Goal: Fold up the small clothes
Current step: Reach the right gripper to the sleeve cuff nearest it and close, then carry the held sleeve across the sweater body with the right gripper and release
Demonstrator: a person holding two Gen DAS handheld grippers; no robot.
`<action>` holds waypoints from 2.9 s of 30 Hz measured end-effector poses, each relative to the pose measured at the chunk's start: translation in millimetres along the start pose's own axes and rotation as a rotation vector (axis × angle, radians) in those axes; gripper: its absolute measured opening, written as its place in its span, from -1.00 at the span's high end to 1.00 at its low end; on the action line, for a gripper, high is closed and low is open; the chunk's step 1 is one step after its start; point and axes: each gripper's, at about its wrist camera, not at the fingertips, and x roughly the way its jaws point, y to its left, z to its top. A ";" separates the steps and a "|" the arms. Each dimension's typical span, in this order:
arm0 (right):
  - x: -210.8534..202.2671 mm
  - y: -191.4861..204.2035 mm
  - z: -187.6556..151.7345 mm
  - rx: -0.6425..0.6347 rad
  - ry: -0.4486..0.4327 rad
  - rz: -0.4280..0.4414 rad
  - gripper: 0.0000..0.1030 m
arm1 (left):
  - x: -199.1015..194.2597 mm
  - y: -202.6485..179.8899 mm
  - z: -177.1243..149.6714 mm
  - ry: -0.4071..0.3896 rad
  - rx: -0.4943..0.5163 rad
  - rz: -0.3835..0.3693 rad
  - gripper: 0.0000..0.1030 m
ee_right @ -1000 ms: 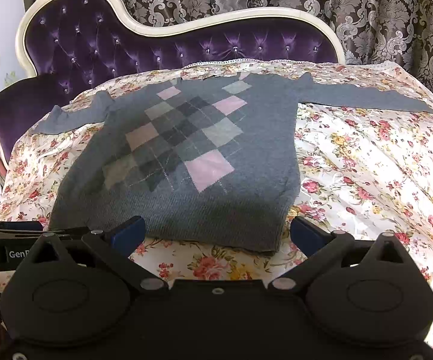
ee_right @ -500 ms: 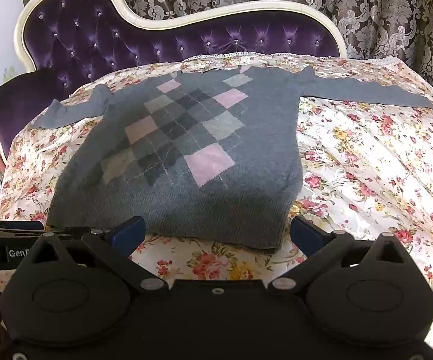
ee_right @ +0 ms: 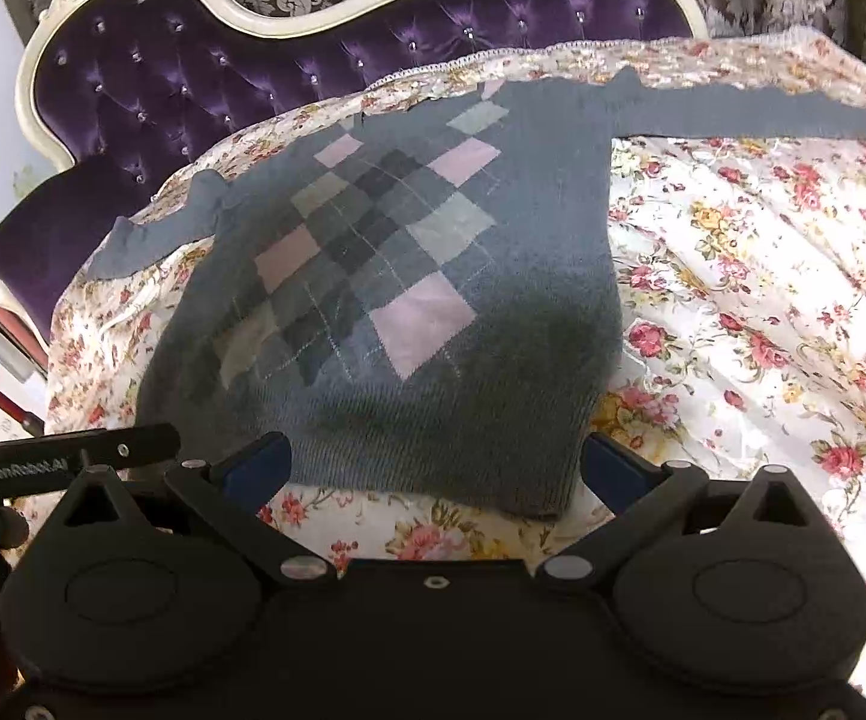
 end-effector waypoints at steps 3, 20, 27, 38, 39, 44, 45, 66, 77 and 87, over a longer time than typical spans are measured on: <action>1.1 -6.3 12.5 0.024 0.019 0.022 -0.99 | -2.5 -3.9 16.6 -0.024 0.036 0.020 -0.47; 16.0 -98.2 109.5 0.155 -0.025 0.038 -0.99 | 29.3 -40.9 92.3 -0.221 0.154 0.156 -0.47; 39.6 -164.8 141.2 0.147 -0.158 -0.139 -0.99 | 73.8 -45.5 102.0 -0.188 0.133 0.141 -0.47; 80.2 -298.8 191.5 0.273 -0.236 -0.261 -0.35 | 137.9 -39.3 88.6 -0.099 0.121 0.201 -0.47; 82.8 -309.7 193.7 0.298 -0.241 -0.279 -0.35 | 142.3 -39.4 87.0 -0.088 0.126 0.206 -0.47; 93.1 -355.5 199.3 0.388 -0.268 -0.359 -0.35 | 149.8 -34.2 77.0 -0.091 0.114 0.201 -0.49; 94.9 -361.1 200.0 0.403 -0.269 -0.364 -0.35 | 150.2 -34.1 76.2 -0.093 0.110 0.198 -0.50; 75.4 -398.8 215.7 0.543 -0.428 -0.332 0.75 | 149.8 -30.9 78.3 -0.087 0.130 0.156 -0.73; 25.5 -373.0 215.4 0.476 -0.419 -0.422 0.76 | 117.4 -34.9 83.4 -0.138 0.156 0.099 -0.71; 12.2 -230.8 293.1 0.102 -0.483 -0.328 0.75 | 84.9 6.3 95.6 -0.180 0.098 0.111 -0.71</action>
